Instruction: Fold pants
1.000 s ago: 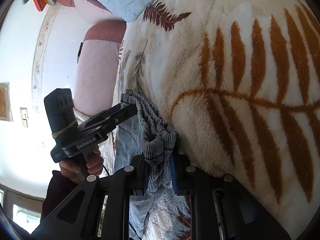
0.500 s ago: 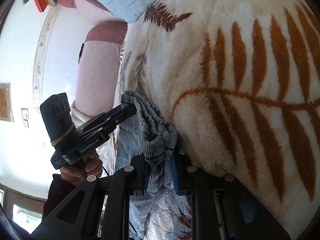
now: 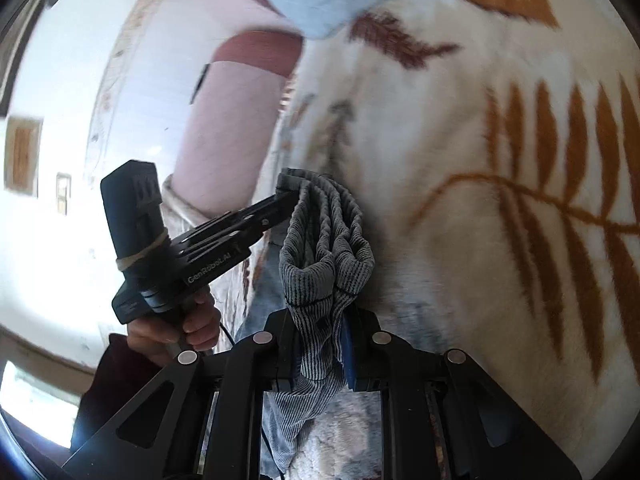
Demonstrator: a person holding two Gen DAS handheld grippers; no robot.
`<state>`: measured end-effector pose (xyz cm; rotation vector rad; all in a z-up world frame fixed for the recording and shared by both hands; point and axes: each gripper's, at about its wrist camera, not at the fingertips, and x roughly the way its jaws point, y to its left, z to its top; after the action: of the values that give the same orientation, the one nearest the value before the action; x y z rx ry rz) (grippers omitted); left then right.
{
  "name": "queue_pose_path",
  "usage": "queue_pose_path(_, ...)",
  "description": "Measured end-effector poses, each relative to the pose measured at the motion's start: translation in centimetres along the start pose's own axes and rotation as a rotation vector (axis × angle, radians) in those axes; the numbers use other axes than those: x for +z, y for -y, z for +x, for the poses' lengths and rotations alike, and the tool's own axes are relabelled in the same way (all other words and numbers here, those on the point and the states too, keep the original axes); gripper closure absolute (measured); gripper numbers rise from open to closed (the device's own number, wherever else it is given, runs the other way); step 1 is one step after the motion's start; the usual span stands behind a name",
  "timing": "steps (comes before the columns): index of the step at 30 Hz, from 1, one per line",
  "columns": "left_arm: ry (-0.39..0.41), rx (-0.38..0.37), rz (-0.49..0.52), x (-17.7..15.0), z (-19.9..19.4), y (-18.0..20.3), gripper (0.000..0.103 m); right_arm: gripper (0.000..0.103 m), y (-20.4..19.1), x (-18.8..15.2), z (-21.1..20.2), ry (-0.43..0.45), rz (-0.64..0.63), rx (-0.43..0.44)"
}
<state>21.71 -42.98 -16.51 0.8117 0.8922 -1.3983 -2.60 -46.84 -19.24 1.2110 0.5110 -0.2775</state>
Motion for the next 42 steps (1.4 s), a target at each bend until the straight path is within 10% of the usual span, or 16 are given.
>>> queue_pose_path(17, 0.221, 0.115, -0.204, -10.2, -17.0, -4.1, 0.093, 0.088, -12.7, -7.0, -0.8, -0.015, -0.423, 0.136)
queue_pose_path(31, 0.181, 0.202, -0.342, -20.8, -21.2, -7.3, 0.093, 0.087, -16.6, -17.0, 8.4, -0.304, -0.712, 0.042)
queue_pose_path(38, 0.186, 0.196, -0.401, -23.6, -21.7, -7.2, 0.093, 0.061, -15.6, -21.8, 12.8, -0.500, -0.788, -0.040)
queue_pose_path(42, 0.207, 0.188, -0.404, -24.6, -22.0, -5.2, 0.093, 0.029, -15.6, -21.4, 10.6, -0.586, -0.731, 0.029)
